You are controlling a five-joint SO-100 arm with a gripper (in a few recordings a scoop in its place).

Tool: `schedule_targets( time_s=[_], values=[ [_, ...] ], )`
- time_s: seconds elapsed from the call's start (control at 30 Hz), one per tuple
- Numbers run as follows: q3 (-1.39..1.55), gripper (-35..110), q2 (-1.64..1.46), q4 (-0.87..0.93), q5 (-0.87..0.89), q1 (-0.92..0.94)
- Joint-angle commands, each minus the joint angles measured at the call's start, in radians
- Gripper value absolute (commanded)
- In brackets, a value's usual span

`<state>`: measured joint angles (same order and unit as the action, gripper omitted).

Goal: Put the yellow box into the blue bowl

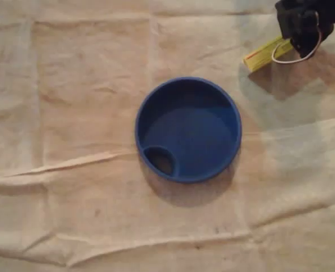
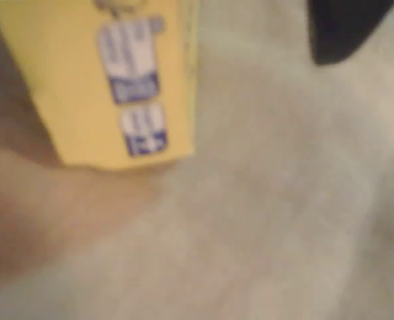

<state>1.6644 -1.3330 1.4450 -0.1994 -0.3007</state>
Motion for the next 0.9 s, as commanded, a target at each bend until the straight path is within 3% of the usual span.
schedule_targets(
  time_s=[0.0,0.5,0.87],
  values=[
    [-0.032,31,-0.018,-0.012,-0.008,0.009],
    [-0.034,31,-0.018,-0.017,-0.008,0.002],
    [-0.034,13,-0.018,-0.018,-0.008,0.006]
  ],
)
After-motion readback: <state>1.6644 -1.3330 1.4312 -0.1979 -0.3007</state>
